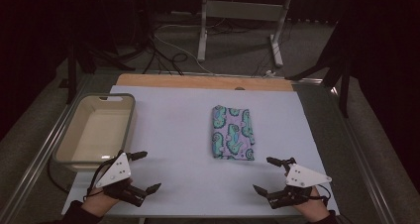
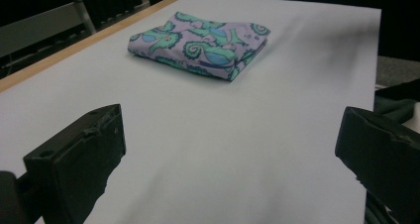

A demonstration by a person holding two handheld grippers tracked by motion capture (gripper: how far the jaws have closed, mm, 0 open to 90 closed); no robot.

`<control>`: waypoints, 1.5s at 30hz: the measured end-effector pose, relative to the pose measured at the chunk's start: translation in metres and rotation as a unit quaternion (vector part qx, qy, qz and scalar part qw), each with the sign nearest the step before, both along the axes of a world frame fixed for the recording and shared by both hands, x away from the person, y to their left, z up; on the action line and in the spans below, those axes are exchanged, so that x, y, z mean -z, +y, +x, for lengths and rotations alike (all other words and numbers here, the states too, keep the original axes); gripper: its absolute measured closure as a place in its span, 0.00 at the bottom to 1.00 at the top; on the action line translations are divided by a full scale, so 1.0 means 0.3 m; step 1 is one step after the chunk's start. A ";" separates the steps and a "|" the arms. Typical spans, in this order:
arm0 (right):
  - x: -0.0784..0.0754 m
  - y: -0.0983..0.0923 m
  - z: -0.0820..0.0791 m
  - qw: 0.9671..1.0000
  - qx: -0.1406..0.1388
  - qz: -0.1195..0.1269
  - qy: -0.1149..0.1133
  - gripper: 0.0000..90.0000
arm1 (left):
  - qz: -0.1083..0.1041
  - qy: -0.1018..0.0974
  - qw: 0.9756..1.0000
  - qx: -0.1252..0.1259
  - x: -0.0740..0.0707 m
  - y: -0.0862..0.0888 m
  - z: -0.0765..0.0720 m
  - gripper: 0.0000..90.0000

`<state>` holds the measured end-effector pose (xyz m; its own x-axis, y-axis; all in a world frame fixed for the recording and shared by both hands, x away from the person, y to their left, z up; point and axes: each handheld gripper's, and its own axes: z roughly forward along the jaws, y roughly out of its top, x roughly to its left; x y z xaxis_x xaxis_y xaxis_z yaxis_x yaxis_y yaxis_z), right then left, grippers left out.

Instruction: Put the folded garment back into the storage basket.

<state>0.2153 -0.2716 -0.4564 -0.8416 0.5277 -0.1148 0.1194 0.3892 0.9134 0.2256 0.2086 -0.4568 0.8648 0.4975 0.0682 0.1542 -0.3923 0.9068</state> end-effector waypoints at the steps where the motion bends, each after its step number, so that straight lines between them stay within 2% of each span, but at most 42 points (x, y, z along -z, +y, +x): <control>1: -0.005 -0.002 0.000 1.000 0.000 0.001 0.000 0.10 | -0.002 0.001 1.000 0.002 -0.004 0.000 0.002 0.00; 20: -0.101 -0.023 0.025 1.000 0.010 0.003 -0.019 0.10 | -0.009 0.022 0.999 0.029 -0.064 -0.059 0.049 0.00; 29: -0.130 -0.024 0.044 1.000 0.016 0.007 -0.023 0.10 | -0.007 0.022 0.999 0.036 -0.105 -0.088 0.072 0.00; 35: -0.149 -0.023 0.065 1.000 0.016 0.005 -0.026 0.10 | -0.004 0.022 0.999 0.039 -0.131 -0.106 0.092 0.00; 39: -0.175 -0.014 0.098 0.999 0.020 0.004 -0.029 0.10 | -0.007 0.022 0.999 0.038 -0.159 -0.127 0.117 0.00; 45: -0.186 -0.004 0.129 0.999 0.040 0.006 -0.027 0.10 | -0.005 0.023 0.999 0.030 -0.183 -0.149 0.146 0.00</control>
